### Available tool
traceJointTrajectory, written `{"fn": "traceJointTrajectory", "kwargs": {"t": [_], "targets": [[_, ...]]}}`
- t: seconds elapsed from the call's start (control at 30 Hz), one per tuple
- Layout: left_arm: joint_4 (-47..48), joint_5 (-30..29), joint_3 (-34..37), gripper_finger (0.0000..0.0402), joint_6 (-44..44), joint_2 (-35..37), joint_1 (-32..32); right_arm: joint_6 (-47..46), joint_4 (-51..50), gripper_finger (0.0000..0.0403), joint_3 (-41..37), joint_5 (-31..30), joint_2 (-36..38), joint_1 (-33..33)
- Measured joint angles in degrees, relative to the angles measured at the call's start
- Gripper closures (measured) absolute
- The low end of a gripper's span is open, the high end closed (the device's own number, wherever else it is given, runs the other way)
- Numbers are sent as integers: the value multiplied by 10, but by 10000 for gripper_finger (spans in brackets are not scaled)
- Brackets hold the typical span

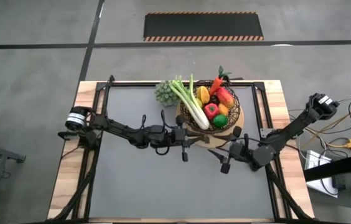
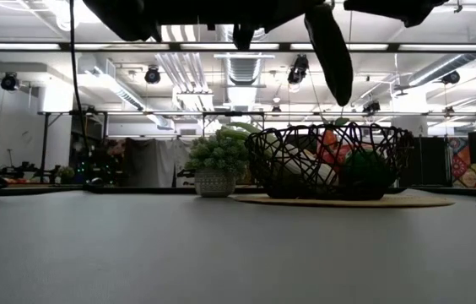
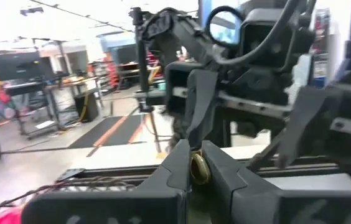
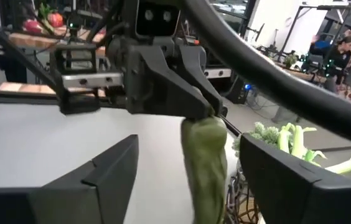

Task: Build produce basket
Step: Put the green chili pepper into the black wire basket

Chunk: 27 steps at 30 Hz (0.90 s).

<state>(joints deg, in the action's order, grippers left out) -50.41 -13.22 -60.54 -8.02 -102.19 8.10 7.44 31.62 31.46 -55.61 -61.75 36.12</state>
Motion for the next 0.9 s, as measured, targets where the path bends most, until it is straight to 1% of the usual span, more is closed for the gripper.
{"fn": "traceJointTrajectory", "kwargs": {"t": [0.1,0.2,0.27,0.43,0.63,0.9], "targets": [[0,-5,-3,397,-4,0,-14,-17,-20,126,0,0,24,0],[-2,-7,-6,397,-14,0,-34,-35,-41,117,0,0,44,0],[-2,-8,-6,397,-30,0,-49,-54,-59,115,0,0,55,0],[-14,-7,-6,397,-28,-7,-82,-98,-99,123,0,0,75,0],[-54,-8,-14,397,6,-56,-93,-99,-103,137,0,0,90,0],[-61,-17,-68,397,16,-134,-95,-96,-103,144,0,0,92,0]]}}
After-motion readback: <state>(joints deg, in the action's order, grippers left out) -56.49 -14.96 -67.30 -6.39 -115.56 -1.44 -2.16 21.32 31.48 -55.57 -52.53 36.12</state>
